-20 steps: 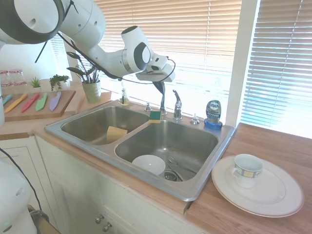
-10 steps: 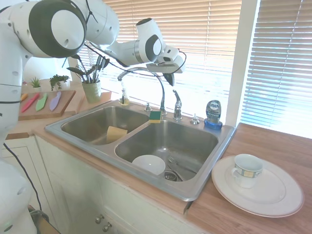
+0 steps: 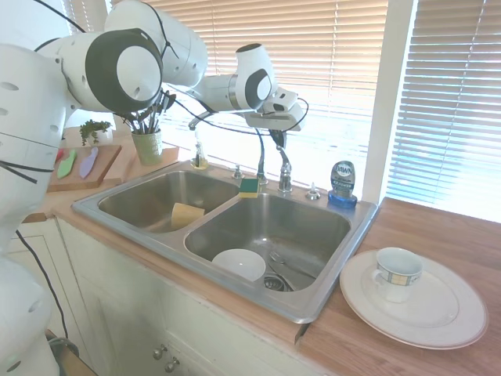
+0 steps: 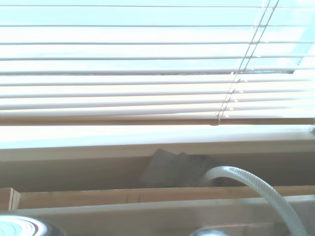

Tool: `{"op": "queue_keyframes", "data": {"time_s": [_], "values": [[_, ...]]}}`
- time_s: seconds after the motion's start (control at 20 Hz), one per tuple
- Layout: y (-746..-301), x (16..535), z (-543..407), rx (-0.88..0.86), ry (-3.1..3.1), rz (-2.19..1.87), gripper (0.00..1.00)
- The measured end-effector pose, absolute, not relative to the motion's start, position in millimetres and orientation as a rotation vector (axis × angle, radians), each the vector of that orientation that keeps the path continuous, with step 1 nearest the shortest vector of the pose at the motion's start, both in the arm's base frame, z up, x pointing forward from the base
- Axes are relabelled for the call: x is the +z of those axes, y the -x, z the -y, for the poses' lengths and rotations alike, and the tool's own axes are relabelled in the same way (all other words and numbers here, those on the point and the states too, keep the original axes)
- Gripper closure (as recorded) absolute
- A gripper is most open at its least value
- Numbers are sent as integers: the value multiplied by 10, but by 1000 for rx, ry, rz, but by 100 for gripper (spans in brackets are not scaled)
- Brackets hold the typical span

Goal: Turn off the faucet

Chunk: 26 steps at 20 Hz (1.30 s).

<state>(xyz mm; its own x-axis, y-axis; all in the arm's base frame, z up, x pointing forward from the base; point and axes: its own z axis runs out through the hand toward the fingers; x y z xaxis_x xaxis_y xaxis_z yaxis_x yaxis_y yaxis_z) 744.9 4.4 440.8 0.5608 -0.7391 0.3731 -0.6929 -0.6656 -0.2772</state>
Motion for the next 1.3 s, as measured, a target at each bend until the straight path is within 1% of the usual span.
{"op": "queue_keyframes", "data": {"time_s": [0.6, 0.75, 0.9, 1.3], "values": [[-7419, 4308, -16, -649, 2701, -1248, 100], [-7363, 4198, 0, -586, 2727, -1269, 100], [-7333, 4196, 30, -554, 2737, -1283, 100], [-7172, 4225, 91, -528, 2734, -1286, 100]]}}
